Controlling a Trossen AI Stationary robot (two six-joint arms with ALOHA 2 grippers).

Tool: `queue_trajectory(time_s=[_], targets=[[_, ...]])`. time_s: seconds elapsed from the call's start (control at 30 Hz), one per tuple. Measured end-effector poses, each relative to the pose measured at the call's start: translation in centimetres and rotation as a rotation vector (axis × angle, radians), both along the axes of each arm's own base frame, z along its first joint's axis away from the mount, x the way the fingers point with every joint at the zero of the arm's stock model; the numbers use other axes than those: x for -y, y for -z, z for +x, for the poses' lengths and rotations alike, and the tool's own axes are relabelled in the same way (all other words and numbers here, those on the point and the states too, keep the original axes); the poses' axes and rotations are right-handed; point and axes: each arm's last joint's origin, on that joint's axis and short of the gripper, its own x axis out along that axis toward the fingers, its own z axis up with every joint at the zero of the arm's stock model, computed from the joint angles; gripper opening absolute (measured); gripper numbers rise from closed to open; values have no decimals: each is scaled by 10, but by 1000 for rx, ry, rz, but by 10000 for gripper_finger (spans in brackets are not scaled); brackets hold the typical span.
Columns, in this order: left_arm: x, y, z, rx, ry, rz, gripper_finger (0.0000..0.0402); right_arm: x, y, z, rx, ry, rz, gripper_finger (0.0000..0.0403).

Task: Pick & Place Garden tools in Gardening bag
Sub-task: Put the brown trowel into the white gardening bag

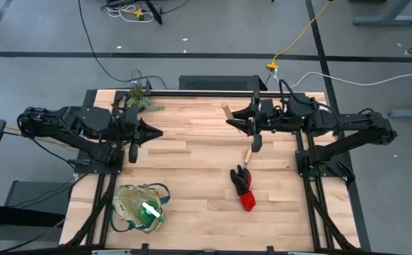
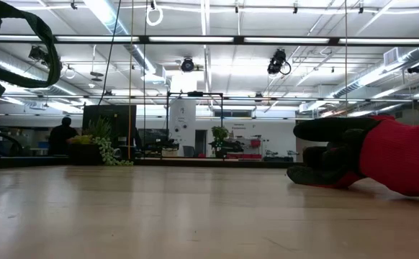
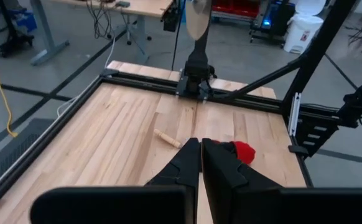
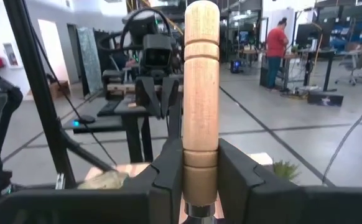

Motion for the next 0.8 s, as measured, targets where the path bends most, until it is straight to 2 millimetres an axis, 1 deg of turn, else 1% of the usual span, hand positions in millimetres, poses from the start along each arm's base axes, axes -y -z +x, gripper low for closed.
queue_trajectory(time_s=[0.13, 0.33, 0.5, 0.67, 0.8], targets=[[0, -2, 1, 19, 6, 15, 25, 0, 4, 11, 16, 0, -3, 79], [0, -7, 2, 75, -19, 27, 25, -1, 8, 19, 19, -1, -6, 79], [-2, -13, 3, 127, -74, 73, 26, -1, 8, 20, 17, -2, -6, 79], [-3, -18, 4, 167, -81, 112, 26, -1, 8, 20, 17, -1, -6, 79], [-6, -19, 4, 182, -98, 101, 43, -1, 8, 20, 17, 0, -5, 79]])
